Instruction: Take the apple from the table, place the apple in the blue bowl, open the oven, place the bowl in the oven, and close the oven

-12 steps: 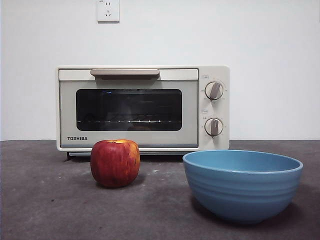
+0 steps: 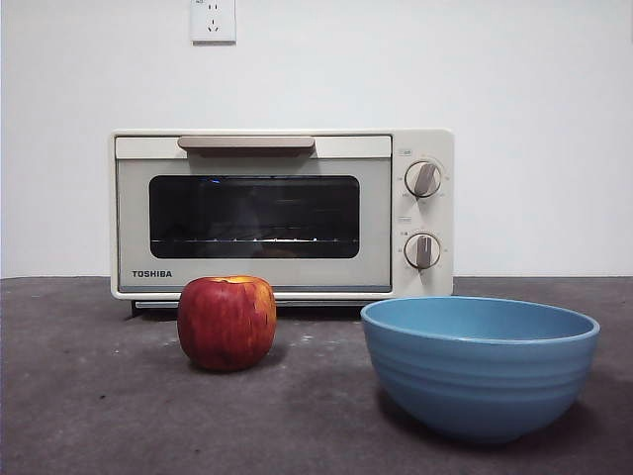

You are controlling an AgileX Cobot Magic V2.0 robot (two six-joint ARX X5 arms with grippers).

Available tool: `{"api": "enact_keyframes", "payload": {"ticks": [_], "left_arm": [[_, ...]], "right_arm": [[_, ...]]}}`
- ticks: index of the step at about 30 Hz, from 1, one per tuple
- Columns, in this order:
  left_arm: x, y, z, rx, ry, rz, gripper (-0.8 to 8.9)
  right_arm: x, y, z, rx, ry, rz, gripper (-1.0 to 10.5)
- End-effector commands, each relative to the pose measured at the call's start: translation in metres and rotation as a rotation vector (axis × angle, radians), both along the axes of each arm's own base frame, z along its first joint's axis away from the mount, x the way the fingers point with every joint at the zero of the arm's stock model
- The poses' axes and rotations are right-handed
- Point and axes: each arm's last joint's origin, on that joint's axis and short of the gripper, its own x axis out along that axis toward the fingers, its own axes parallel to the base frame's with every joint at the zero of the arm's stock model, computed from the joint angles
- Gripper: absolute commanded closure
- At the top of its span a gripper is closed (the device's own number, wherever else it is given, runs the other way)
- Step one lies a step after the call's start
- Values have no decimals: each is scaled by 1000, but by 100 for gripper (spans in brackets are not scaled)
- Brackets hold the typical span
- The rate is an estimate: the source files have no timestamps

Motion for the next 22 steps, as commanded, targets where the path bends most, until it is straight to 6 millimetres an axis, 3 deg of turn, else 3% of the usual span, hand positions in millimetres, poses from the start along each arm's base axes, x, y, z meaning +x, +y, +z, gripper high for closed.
{"api": "enact_keyframes", "payload": {"ticks": [1, 10, 22], "left_arm": [[-4, -1, 12, -22, 9, -21, 806], [-5, -4, 49, -51, 58, -140, 806], [9, -10, 105, 69, 223, -363, 806]], "right_arm": [[-4, 0, 18, 34, -34, 1, 942], [-5, 2, 58, 42, 40, 74, 942], [19, 19, 116, -59, 235, 467, 942]]}}
